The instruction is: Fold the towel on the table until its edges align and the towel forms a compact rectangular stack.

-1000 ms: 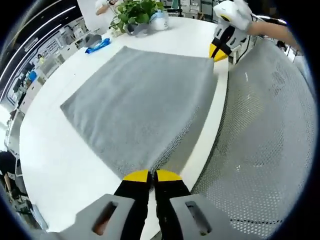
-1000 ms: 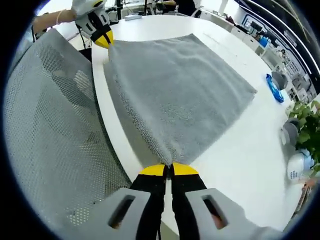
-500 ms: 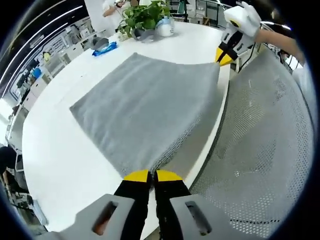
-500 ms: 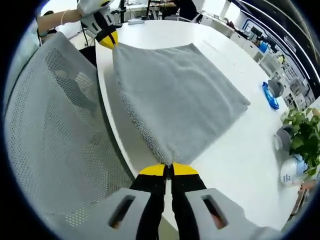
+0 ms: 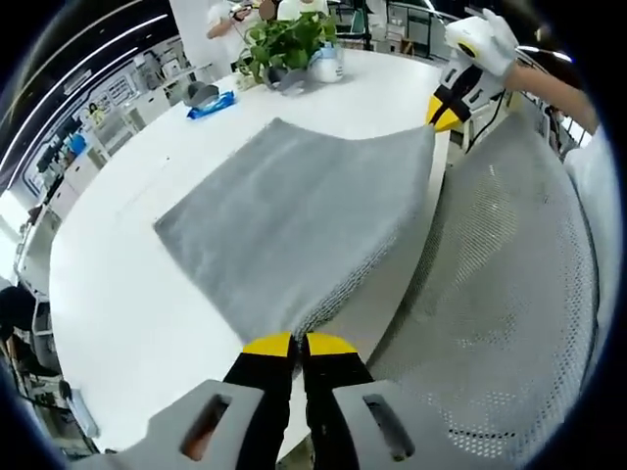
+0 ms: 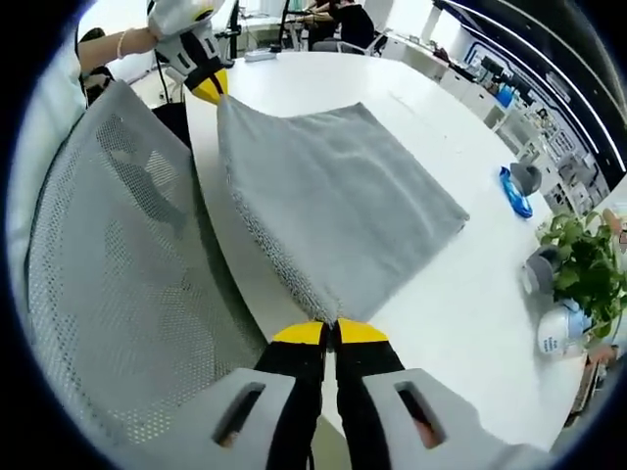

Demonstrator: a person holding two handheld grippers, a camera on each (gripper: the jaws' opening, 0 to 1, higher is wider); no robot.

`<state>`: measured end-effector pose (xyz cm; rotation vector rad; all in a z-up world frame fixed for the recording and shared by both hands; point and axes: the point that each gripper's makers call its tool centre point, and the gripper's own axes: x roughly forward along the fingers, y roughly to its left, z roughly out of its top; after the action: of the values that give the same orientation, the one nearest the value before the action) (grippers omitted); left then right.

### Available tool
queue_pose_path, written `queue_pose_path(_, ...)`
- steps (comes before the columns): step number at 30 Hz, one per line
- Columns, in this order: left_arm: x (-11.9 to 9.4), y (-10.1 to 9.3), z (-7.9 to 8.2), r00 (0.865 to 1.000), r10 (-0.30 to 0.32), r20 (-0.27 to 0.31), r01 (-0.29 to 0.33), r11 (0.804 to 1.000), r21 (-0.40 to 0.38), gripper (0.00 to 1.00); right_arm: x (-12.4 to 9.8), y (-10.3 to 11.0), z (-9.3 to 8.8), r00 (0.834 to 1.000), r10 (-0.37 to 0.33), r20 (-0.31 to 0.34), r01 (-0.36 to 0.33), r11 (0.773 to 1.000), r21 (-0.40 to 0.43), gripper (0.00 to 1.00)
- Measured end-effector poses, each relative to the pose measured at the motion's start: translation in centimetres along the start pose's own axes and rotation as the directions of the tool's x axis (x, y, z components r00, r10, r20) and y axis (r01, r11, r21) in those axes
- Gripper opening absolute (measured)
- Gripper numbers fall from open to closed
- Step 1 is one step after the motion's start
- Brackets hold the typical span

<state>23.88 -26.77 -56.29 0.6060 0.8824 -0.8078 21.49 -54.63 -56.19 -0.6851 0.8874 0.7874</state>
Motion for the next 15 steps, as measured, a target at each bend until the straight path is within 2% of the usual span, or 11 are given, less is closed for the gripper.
queue_pose_path(7, -1.0, 0.9, 1.0, 1.0, 0.02, 0.019, -0.02, 1.0, -0.01, 0.03, -0.7, -0.5, 0.7, 1.0, -0.006, 0.005, 0.006, 1.0, 0.0, 0.0)
queue_pose_path(15, -1.4, 2.9, 2.4, 0.998, 0.055, 0.043, -0.055, 0.998, -0.009, 0.03, -1.3, -2.8, 2.4, 0.998, -0.051, 0.044, 0.05, 0.998, 0.024, 0.0)
